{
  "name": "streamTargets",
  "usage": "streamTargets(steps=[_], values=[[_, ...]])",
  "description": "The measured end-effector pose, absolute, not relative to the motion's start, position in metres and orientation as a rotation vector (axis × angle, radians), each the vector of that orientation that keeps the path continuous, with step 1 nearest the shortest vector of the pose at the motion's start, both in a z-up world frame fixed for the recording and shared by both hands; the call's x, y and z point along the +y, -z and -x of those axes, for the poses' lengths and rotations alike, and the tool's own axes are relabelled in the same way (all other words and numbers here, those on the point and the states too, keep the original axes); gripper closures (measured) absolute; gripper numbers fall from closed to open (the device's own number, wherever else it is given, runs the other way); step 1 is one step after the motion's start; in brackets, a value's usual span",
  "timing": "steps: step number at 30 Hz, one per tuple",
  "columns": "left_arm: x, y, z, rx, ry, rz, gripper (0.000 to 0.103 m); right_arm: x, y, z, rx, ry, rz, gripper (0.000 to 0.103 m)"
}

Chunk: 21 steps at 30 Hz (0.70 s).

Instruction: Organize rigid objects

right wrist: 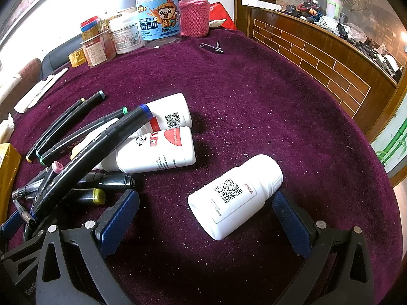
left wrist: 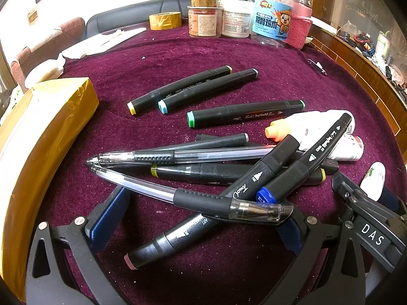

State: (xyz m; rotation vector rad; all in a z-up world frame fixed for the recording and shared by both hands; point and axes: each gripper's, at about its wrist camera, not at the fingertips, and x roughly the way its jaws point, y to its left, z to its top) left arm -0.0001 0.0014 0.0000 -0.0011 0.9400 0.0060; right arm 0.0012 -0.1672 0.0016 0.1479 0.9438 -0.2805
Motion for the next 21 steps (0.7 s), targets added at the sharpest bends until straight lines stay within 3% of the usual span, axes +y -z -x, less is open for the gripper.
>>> streamTargets(steps=[21], values=[[0.0059,-0.0014,0.0056,0.989,0.118,-0.051,0.0,-0.1714,-0.0033,-0.0023,1.002,0.199,-0.132,0.001]])
